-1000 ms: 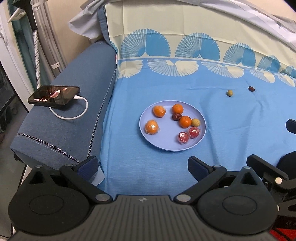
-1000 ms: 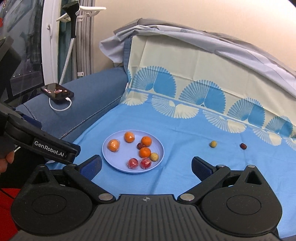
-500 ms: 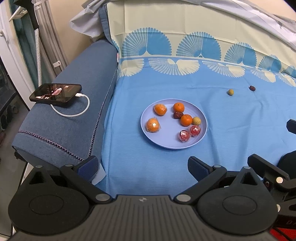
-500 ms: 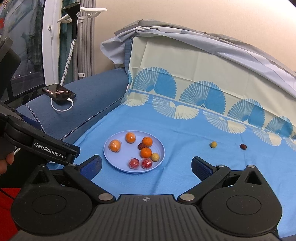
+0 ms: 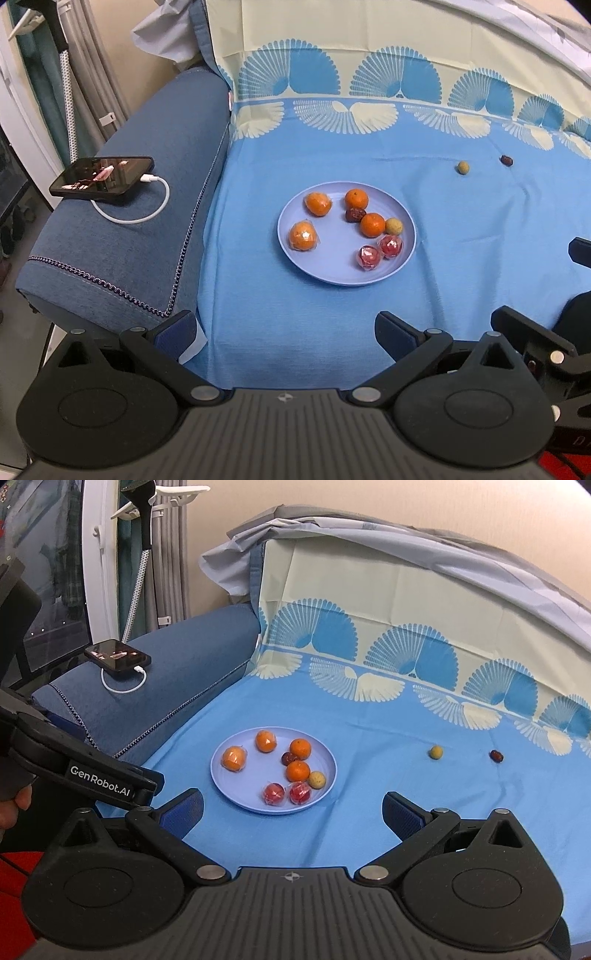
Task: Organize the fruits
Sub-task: 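Lift both tools away from the plate toward the last fruits, then grasp a small yellow fruit with the left tool while the right tool grasps a date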
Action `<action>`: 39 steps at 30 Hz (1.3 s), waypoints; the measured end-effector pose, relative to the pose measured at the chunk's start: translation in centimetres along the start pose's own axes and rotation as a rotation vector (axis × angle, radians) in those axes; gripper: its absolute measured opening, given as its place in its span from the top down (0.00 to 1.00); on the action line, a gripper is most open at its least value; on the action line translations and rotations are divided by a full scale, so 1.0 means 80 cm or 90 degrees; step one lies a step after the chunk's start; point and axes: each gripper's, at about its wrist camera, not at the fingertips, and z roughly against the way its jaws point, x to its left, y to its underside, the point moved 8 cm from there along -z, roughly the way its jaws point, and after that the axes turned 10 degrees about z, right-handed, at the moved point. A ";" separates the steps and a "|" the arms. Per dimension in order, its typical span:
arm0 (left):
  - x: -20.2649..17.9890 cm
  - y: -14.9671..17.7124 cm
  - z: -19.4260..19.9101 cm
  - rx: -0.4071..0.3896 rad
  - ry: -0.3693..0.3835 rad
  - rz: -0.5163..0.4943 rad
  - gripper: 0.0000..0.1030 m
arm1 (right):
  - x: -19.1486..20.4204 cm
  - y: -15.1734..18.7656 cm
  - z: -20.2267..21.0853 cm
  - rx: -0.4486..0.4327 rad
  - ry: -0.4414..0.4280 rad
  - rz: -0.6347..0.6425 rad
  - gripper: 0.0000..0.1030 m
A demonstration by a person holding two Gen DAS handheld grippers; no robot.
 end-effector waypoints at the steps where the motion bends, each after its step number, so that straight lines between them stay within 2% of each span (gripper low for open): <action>1: -0.001 0.001 -0.002 0.004 -0.001 -0.003 0.00 | -0.001 0.001 -0.002 0.002 -0.002 -0.004 0.01; 11: -0.028 -0.005 -0.034 0.030 -0.027 -0.055 0.00 | -0.020 0.020 -0.025 0.031 -0.021 -0.061 0.01; 17: -0.067 -0.040 -0.067 0.065 -0.001 -0.046 0.00 | -0.067 0.039 -0.051 0.059 0.011 -0.156 0.01; 20: -0.104 -0.069 -0.089 0.072 0.021 -0.050 0.00 | -0.116 0.055 -0.062 0.063 0.075 -0.214 0.01; 24: -0.169 -0.109 -0.125 0.069 0.065 -0.059 0.00 | -0.189 0.076 -0.084 0.065 0.170 -0.240 0.01; 28: -0.250 -0.147 -0.183 0.077 0.108 -0.084 0.00 | -0.273 0.088 -0.124 0.053 0.249 -0.220 0.01; 32: -0.323 -0.171 -0.258 0.088 0.102 -0.109 0.00 | -0.371 0.091 -0.185 0.023 0.325 -0.159 0.01; 36: -0.382 -0.193 -0.326 0.078 0.120 -0.123 0.00 | -0.450 0.098 -0.265 0.036 0.298 -0.137 0.01; 39: -0.415 -0.207 -0.368 0.083 0.141 -0.120 0.00 | -0.491 0.106 -0.323 0.064 0.265 -0.165 0.01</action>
